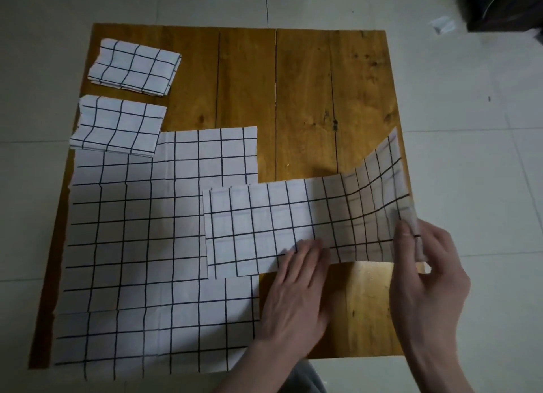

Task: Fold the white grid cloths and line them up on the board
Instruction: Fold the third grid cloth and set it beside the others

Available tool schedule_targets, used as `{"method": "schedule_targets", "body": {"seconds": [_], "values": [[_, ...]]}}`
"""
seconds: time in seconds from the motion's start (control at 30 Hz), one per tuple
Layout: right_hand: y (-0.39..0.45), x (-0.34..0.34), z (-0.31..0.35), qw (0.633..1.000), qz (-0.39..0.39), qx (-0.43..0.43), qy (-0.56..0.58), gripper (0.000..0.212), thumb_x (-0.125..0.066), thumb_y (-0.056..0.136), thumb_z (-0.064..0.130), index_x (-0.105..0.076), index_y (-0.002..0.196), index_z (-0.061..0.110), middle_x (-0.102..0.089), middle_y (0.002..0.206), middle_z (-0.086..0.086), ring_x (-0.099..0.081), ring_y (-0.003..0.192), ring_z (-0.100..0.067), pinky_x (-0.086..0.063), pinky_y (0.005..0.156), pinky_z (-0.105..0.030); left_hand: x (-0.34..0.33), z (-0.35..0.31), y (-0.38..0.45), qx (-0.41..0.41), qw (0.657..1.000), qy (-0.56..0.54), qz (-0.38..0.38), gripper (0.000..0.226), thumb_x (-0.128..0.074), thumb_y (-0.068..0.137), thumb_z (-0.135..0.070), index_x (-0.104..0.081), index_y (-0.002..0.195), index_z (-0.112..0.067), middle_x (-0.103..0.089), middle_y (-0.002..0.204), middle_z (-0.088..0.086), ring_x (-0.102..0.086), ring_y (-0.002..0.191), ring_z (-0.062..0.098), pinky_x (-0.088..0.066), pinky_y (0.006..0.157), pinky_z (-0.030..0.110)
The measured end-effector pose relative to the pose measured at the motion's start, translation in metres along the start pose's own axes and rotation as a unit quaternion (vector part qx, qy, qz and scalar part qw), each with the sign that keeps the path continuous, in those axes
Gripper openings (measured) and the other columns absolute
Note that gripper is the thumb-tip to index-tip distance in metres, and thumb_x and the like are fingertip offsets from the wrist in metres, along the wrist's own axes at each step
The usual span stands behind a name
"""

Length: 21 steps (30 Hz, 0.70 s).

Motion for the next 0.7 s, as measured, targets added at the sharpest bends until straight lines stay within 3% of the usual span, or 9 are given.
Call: {"method": "schedule_targets", "body": {"seconds": [0.07, 0.1, 0.2, 0.33, 0.43, 0.57, 0.7], "values": [[-0.012, -0.012, 0.011, 0.999, 0.014, 0.039, -0.014, 0.027, -0.056, 0.106, 0.037, -0.072, 0.120, 0.022, -0.060, 0.105, 0.018, -0.058, 0.098, 0.002, -0.052, 0.065, -0.018, 0.008, 0.024, -0.011, 0.038, 0.999, -0.001, -0.015, 0.070, -0.036, 0.106, -0.055, -0.022, 0.164, -0.017, -0.018, 0.173, 0.004, -0.010, 0.161, 0.022, -0.014, 0.124, 0.045], [-0.018, -0.020, 0.014, 0.998, 0.022, 0.060, -0.023, 0.027, -0.057, 0.107, 0.034, -0.074, 0.122, 0.019, -0.059, 0.102, 0.015, -0.058, 0.096, 0.000, -0.053, 0.066, -0.024, 0.012, 0.039, -0.018, 0.058, 0.998, 0.004, -0.021, 0.069, -0.035, 0.107, -0.054, -0.023, 0.164, -0.016, -0.021, 0.172, 0.005, -0.014, 0.160, 0.023, -0.016, 0.124, 0.045], [-0.038, -0.049, 0.019, 0.989, 0.064, 0.124, -0.045, 0.035, -0.056, 0.104, 0.028, -0.069, 0.135, 0.018, -0.057, 0.097, 0.007, -0.056, 0.086, -0.008, -0.050, 0.070, -0.021, 0.024, 0.082, -0.040, 0.102, 0.994, 0.019, -0.041, 0.065, -0.033, 0.107, -0.051, -0.030, 0.161, -0.016, -0.036, 0.166, 0.007, -0.030, 0.155, 0.025, -0.021, 0.127, 0.044], [-0.061, -0.087, 0.019, 0.968, 0.109, 0.214, -0.078, 0.039, -0.058, 0.102, 0.022, -0.063, 0.141, 0.020, -0.062, 0.099, 0.001, -0.056, 0.083, -0.016, -0.052, 0.064, -0.039, 0.037, 0.119, -0.059, 0.127, 0.989, 0.023, -0.066, 0.060, -0.034, 0.106, -0.046, -0.044, 0.154, -0.011, -0.051, 0.150, 0.008, -0.045, 0.140, 0.025, -0.028, 0.121, 0.043], [-0.073, -0.112, 0.019, 0.953, 0.141, 0.245, -0.106, 0.038, -0.059, 0.102, 0.022, -0.067, 0.139, 0.017, -0.064, 0.100, 0.000, -0.056, 0.086, -0.015, -0.052, 0.067, -0.040, 0.040, 0.136, -0.066, 0.136, 0.987, 0.020, -0.081, 0.059, -0.039, 0.105, -0.044, -0.045, 0.153, -0.010, -0.052, 0.148, 0.009, -0.047, 0.137, 0.026, -0.035, 0.118, 0.046], [-0.083, -0.141, 0.020, 0.937, 0.170, 0.270, -0.139, 0.033, -0.062, 0.102, 0.018, -0.071, 0.134, 0.015, -0.064, 0.097, 0.001, -0.057, 0.083, -0.015, -0.052, 0.067, -0.035, 0.040, 0.146, -0.070, 0.132, 0.986, 0.028, -0.095, 0.062, -0.040, 0.104, -0.043, -0.043, 0.155, -0.008, -0.052, 0.152, 0.009, -0.046, 0.141, 0.026, -0.022, 0.124, 0.042], [-0.088, -0.168, 0.016, 0.923, 0.200, 0.274, -0.179, 0.035, -0.069, 0.097, 0.016, -0.071, 0.132, 0.015, -0.062, 0.096, 0.001, -0.057, 0.081, -0.016, -0.050, 0.069, -0.032, 0.036, 0.149, -0.070, 0.140, 0.986, 0.015, -0.089, 0.063, -0.040, 0.103, -0.043, -0.042, 0.155, -0.008, -0.050, 0.154, 0.007, -0.045, 0.143, 0.025, -0.023, 0.123, 0.046]]}}
Point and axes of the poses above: each hand's wrist, its own y-axis towards the middle knuckle, its own x-axis out of the back of the hand, z = x × y, the point moved 6 cm from there along y, towards the middle knuckle
